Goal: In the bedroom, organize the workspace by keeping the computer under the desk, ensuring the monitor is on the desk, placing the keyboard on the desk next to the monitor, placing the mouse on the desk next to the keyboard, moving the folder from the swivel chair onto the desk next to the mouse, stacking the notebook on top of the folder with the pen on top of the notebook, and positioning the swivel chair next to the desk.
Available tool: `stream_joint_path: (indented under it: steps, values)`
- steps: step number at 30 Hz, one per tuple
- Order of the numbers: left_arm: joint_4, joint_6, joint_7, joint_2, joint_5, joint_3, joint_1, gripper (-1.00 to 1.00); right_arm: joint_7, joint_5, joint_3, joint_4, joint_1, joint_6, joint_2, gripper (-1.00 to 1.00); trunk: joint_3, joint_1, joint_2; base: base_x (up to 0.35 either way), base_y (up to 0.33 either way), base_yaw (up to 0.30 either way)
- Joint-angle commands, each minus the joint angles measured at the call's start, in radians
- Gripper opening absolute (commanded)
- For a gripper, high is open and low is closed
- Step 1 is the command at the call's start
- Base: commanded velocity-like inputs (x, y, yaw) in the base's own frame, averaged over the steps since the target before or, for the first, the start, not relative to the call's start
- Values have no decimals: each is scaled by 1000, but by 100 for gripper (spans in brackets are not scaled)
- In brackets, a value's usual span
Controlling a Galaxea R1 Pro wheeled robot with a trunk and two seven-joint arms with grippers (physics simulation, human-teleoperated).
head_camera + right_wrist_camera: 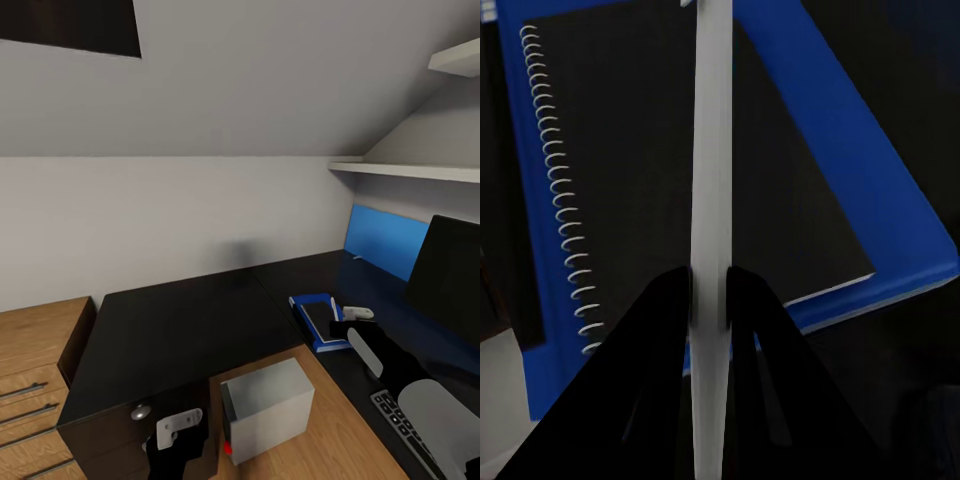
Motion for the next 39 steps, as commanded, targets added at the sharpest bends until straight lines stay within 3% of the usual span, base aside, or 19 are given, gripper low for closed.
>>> stream_joint_path:
  steps: [1,4,14,19,24,39]
  values:
    - [-2,4,6,0,7,-1,0,100,-10,-12,6,-2,-1,1,-2,-100,-4,4,-8,0,0,0]
    - [-2,4,6,0,7,-1,0,100,-10,-12,6,-4,-1,0,-2,-100,-14,16,-29,0,0,0]
    - [-1,6,6,1,8,-1,0,100,-3,-14,6,-8,-1,-1,-2,-100,-14,16,-29,0,0,0]
    - [0,7,5,2,8,-2,0,100,35,-14,9,-25,-1,-2,-2,-100,-14,16,-29,0,0,0]
    - [1,7,4,2,8,-2,0,100,69,-14,36,-30,-1,-2,-3,-100,-14,16,-29,0,0,0]
    - [2,6,4,3,8,-5,0,100,75,-12,46,-31,-1,-2,-3,-100,-14,16,-29,60,0,0]
